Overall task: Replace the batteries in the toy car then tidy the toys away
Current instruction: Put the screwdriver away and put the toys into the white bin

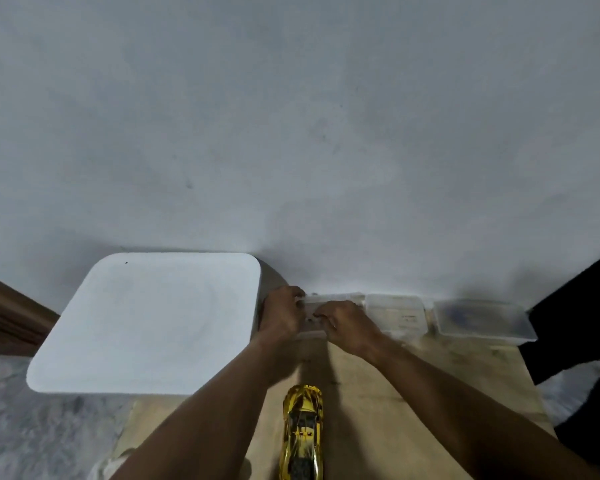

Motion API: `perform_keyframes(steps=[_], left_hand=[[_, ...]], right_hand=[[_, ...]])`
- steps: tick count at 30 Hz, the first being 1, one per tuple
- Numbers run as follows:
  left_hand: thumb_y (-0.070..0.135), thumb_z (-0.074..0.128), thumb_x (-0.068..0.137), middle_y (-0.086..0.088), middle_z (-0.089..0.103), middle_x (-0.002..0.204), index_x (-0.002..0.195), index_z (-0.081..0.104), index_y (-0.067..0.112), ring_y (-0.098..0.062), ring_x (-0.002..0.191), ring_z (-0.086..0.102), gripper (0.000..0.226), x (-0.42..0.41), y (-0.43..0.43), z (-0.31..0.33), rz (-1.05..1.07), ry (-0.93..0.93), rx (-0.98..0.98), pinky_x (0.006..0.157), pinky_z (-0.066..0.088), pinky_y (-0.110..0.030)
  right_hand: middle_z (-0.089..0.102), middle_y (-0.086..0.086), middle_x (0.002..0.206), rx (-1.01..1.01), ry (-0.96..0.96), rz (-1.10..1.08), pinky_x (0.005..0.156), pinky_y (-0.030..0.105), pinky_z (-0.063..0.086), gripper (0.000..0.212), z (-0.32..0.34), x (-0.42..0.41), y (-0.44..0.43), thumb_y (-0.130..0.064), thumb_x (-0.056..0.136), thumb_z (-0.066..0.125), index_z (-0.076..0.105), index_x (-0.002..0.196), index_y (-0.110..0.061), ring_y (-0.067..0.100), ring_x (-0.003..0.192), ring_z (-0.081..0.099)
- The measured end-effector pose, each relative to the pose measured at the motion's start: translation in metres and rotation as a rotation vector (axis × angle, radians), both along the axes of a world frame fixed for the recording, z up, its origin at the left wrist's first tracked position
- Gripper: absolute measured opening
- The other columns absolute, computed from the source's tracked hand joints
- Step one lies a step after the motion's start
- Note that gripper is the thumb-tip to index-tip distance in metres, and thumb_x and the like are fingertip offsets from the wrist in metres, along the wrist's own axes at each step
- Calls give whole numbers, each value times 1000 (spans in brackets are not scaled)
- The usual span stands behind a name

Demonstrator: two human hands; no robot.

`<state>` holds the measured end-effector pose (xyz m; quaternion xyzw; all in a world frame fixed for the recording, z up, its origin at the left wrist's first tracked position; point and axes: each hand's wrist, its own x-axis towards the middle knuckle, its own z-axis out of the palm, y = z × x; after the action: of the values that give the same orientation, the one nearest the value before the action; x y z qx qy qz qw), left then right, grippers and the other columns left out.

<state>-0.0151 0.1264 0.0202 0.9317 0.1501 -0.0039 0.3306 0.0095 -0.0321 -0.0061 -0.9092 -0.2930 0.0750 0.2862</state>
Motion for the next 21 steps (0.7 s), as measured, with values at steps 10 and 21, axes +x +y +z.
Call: perform_keyframes(steps=[10,21], left_hand=[[0,60,93,-4,66,123,124,66,13,-13,100,61,34,-23,-9,-18,58,44,-110,75,50,-17],[-10,37,99,-26,54,118,122,53,-19,-38,107,51,30,-25,-14,-40,-116,-24,120,69,40,-2]], right_hand=[[62,0,125,-120,-44,-78,93,32,48,39,14,-7,-31,-10,86,58,64,124,-18,19,117,55],[54,2,132,-371,-18,-10,90,37,51,51,-1,-4,-21,-11,85,64,56,135,-17,24,124,46]])
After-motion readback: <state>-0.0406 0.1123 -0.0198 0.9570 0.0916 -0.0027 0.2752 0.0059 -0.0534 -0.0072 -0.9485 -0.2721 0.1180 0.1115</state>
